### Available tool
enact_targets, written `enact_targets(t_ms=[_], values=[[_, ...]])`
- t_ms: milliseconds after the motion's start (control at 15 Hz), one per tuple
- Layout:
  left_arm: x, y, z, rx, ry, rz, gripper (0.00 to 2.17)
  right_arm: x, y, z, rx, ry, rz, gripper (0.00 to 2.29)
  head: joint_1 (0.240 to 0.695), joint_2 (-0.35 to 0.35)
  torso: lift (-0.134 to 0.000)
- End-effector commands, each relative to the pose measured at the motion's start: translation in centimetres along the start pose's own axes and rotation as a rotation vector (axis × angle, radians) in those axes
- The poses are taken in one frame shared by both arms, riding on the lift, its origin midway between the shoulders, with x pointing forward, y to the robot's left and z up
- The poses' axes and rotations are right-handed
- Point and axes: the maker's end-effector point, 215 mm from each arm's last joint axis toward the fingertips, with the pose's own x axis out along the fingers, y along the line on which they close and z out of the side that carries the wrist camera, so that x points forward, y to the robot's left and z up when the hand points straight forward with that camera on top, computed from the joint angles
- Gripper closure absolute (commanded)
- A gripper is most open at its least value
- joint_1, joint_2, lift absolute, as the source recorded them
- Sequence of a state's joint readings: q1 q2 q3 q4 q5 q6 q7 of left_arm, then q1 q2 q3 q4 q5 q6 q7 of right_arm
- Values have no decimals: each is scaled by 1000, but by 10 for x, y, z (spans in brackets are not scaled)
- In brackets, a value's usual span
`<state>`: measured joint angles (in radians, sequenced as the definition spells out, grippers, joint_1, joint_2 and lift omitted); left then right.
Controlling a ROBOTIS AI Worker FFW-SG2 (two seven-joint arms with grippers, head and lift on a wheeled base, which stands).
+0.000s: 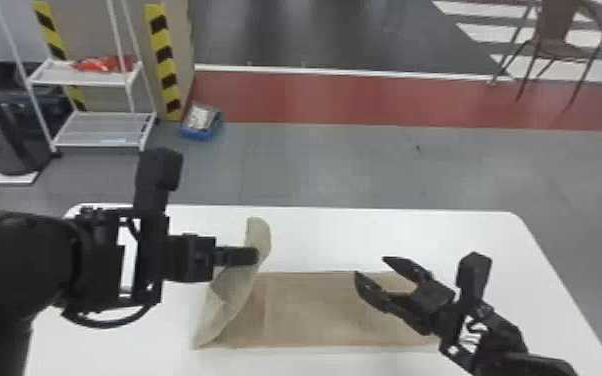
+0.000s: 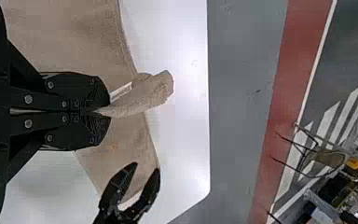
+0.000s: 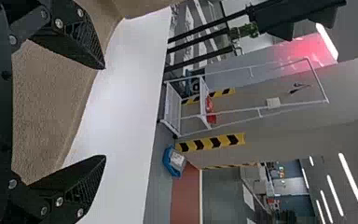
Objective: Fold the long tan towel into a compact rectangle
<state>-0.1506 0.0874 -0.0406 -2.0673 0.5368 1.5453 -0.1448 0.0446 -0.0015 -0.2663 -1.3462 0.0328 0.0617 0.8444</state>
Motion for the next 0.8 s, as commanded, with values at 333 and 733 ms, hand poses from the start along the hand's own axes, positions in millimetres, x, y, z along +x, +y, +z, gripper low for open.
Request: enact_targets(t_ms=[333,733], values=[[75,-17,27,24,-36,29,1531,-81,-92,10,96,-123,-187,87,695,-288,0],[96,-40,4,63,-47,41,1534,-86,-91,6,105,-123,-180,87,695,-350,0]])
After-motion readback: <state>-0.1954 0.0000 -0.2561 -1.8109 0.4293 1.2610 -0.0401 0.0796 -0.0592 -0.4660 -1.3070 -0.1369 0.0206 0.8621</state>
